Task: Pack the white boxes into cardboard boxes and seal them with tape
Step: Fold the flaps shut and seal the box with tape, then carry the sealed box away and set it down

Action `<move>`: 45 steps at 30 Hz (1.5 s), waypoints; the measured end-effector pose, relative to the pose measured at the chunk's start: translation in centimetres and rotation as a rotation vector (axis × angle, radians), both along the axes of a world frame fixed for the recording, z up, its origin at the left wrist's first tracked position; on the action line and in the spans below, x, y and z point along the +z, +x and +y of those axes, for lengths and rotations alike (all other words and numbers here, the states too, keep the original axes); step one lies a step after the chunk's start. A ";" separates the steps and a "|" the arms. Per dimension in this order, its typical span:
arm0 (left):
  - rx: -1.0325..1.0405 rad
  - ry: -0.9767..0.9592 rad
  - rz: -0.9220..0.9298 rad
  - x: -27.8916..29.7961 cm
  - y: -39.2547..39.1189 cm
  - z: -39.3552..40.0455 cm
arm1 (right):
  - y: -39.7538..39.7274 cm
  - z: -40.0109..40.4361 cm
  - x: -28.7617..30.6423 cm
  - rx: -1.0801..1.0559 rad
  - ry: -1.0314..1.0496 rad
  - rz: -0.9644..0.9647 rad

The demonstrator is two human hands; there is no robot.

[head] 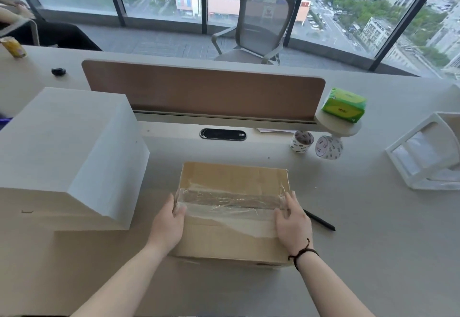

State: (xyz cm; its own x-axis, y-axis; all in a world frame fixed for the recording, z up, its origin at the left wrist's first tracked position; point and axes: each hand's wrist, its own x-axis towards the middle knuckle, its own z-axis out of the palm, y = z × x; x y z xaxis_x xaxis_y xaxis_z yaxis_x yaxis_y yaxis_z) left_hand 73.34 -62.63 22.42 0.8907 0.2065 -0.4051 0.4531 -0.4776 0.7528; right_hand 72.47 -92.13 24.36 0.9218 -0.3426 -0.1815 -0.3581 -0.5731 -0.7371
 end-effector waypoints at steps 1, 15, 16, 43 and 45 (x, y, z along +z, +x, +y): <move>0.039 -0.008 -0.018 -0.2 0.3 0.0 | 0.5 -0.1 0.1 -0.053 0.013 0.025; 0.234 -0.269 0.064 1.0 1.5 0.1 | 2.4 -3.4 -1.7 -0.248 0.414 0.134; 0.234 -0.284 0.077 1.4 1.1 0.0 | 2.2 -3.4 -1.5 -0.228 0.422 0.131; 0.300 -0.574 0.311 0.9 -3.8 -0.8 | -5.2 -1.4 -1.5 -0.217 0.787 0.435; 0.302 -0.580 0.312 0.8 -3.7 -0.7 | -5.2 -1.5 -1.6 -0.220 0.803 0.438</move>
State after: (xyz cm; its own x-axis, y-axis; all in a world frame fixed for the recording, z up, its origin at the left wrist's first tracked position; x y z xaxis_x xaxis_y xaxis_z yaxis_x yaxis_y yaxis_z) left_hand 69.59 -63.36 23.18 0.6540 0.1000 -0.7499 0.7370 0.1394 0.6614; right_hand 67.31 -93.66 22.74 0.6447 -0.1231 -0.7544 -0.7370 0.1621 -0.6562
